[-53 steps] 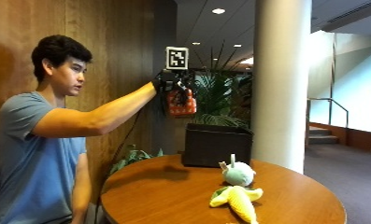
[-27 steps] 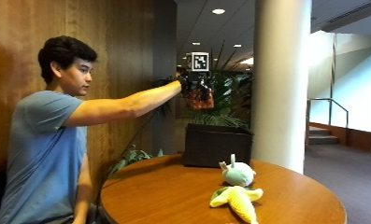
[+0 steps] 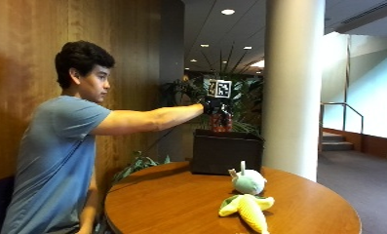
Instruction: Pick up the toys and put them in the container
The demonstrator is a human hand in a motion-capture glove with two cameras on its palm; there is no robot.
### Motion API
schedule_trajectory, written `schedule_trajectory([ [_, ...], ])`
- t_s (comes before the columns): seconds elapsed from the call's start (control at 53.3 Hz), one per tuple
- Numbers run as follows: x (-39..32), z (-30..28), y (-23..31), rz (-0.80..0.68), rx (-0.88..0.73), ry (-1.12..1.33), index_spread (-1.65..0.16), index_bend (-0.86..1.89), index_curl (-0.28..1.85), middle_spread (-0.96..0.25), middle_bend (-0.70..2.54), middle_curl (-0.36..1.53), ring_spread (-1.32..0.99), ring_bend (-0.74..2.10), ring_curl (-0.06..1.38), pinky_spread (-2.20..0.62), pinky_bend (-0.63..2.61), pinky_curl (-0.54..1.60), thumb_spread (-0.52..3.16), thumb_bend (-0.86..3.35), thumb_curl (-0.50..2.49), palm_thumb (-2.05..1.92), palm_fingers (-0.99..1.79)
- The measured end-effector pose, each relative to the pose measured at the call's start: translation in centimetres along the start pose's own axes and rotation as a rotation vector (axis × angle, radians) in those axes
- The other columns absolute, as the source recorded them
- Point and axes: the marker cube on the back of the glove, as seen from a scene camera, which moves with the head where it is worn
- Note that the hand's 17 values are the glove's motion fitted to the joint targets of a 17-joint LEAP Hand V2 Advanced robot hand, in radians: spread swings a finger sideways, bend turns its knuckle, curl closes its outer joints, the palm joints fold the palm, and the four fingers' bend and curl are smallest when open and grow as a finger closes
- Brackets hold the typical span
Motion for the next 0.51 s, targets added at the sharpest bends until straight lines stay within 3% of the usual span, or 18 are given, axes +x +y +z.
schedule_trajectory([
  [0.094, 0.1, 1.4, -0.2, 0.090, -0.092, 0.098, -0.28, 0.09, 0.13, -0.14, 0.43, 0.51, -0.29, 1.12, 0.50, -0.28, 1.47, 0.40, 1.42, -0.01, 0.40, 0.25, 0.26],
  [0.225, 0.4, 2.6, -0.2, -0.028, -0.126, 0.065, -0.27, 0.08, 0.13, -0.11, 0.41, 0.51, -0.27, 1.12, 0.49, -0.26, 1.50, 0.40, 1.39, -0.02, 0.38, 0.21, 0.17],
  [0.281, -0.8, 2.6, -0.8, -0.015, -0.103, -0.029, -0.27, 0.10, 0.13, -0.09, 0.38, 0.50, -0.25, 1.10, 0.49, -0.25, 1.53, 0.41, 1.35, -0.04, 0.35, 0.16, 0.09],
  [0.356, -1.9, 2.5, -1.7, 0.004, -0.054, -0.121, -0.26, 0.14, 0.15, -0.05, 0.35, 0.49, -0.19, 1.01, 0.47, -0.20, 1.53, 0.41, 1.27, -0.05, 0.33, 0.06, -0.03],
  [0.506, 0.6, 1.5, 0.3, -0.035, -0.112, 0.056, -0.27, 0.16, 0.20, 0.00, 0.31, 0.47, -0.07, 0.75, 0.37, -0.07, 1.45, 0.37, 1.15, -0.05, 0.31, -0.03, -0.12],
])
